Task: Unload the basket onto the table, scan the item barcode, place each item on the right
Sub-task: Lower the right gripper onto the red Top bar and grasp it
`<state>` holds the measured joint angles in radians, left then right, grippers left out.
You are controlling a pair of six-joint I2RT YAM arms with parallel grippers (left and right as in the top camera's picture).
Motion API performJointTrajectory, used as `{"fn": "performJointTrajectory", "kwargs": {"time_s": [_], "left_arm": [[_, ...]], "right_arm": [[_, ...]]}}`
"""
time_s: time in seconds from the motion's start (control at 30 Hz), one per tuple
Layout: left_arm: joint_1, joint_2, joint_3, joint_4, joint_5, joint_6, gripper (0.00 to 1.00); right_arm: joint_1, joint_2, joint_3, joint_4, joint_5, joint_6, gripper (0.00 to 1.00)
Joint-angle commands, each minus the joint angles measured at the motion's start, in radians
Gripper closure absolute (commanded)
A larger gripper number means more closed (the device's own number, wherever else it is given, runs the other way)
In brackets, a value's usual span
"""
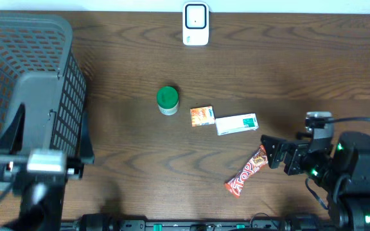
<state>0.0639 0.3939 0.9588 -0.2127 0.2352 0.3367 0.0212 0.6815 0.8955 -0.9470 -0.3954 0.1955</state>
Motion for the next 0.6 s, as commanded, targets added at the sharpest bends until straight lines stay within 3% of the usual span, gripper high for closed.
{"fn": "performJointTrajectory", "kwargs": {"time_s": [0.0,0.03,0.07,0.2,0.4,0.57], "left_arm": [[0.005,0.056,-0.004,0.015,0.012,-0.066,0.13],[0.005,0.062,-0.004,0.024,0.012,-0.066,0.13],[0.005,0.063,-0.004,0.033,0.013,-0.066,0.13],[0.005,0.047,-0.004,0.047,0.039,-0.077,0.13],[0.005,0.029,-0.004,0.054,0.042,-0.077,0.13],[0.005,0.029,-0.004,0.066,0.042,-0.077,0.13]], "right_arm": [[0.006,0.047,0.007,-0.005,-0.126,0.026,0.11],[0.006,0.062,0.005,-0.018,-0.126,0.026,0.21],[0.006,0.076,-0.002,-0.037,-0.120,0.026,0.21],[0.006,0.117,-0.106,-0.060,-0.073,0.107,0.11],[0.006,0.116,-0.389,0.147,-0.012,0.382,0.08],[0.006,0.116,-0.531,0.280,0.032,0.509,0.05]]}}
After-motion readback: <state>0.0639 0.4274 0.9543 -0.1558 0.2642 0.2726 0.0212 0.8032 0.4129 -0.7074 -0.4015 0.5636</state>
